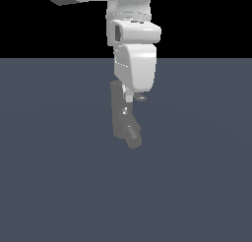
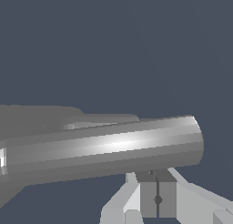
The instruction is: Turn on the faucet by rotating a designated handle.
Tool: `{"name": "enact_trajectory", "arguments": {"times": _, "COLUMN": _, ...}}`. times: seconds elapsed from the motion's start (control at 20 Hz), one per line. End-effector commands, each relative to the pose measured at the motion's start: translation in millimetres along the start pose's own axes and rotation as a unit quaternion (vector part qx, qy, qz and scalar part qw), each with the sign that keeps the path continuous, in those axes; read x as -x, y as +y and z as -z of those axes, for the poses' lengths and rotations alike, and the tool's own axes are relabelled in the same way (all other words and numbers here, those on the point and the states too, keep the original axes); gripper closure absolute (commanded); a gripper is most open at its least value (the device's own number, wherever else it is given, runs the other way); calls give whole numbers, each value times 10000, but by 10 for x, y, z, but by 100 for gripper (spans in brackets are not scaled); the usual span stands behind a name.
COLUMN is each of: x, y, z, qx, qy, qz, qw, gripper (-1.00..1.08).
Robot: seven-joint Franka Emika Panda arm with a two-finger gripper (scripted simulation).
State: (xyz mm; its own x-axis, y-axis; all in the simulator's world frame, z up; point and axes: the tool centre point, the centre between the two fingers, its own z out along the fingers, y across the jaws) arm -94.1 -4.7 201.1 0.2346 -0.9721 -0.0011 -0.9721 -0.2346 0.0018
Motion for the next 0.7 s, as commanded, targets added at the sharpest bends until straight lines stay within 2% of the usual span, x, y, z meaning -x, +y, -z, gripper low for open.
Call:
{"name": "enact_trajectory", "arguments": {"times": 0.0, "x": -251, "y": 19, "z": 3, "qx": -11, "qy": 4, "qz": -108, "qw": 9999, "gripper": 108}}
{"name": "enact_trajectory", "arguments": {"times": 0.35, "x": -653, "y": 25, "z": 6, "qx": -9, "qy": 6, "qz": -119, "qw": 9999, "gripper": 108}}
{"name": "enact_trajectory", "arguments": {"times": 0.4, "x": -653, "y": 25, "z": 6, "qx": -9, "qy": 6, "qz": -119, "qw": 9999, "gripper": 108}}
{"name": "enact_trajectory", "arguments": {"times": 0.45, "x": -461, "y": -25, "z": 0, "qx": -5, "qy": -3, "qz": 29, "qw": 10000, "gripper": 108}}
{"name": "enact_trajectory", "arguments": {"times": 0.65, "x": -579, "y": -120, "z": 1, "qx": -6, "qy": -1, "qz": 10, "qw": 10000, "gripper": 108}}
